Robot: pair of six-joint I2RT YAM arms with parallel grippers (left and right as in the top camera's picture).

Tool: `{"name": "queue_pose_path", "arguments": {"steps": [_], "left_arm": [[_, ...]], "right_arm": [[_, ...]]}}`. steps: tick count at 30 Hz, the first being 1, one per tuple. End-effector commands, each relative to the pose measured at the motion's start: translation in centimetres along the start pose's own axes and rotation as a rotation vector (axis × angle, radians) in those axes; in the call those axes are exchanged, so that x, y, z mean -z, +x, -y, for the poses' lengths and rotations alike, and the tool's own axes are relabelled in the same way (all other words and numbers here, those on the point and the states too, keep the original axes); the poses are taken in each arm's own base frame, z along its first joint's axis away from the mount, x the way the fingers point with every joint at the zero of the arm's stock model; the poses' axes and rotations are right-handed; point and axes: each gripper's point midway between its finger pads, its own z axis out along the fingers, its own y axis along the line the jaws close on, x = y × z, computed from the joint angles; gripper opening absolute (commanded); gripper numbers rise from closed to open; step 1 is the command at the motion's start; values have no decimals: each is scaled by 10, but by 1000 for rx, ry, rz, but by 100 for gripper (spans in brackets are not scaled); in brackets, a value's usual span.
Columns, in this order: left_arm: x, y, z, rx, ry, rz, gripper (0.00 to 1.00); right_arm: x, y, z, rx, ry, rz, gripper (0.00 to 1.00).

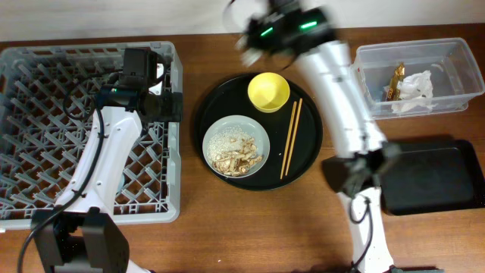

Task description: Sort waste into correct bins and load items into the dishwasher rack

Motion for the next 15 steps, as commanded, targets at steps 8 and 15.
{"name": "queue_pose_path", "arguments": {"steps": [8, 15], "left_arm": [[5, -1, -2, 15, 2, 10, 99], [5, -1, -2, 15, 2, 10, 99]], "right_arm": [[58, -54, 324, -309, 430, 43, 13], [57, -19, 378, -431, 456, -63, 98]]}}
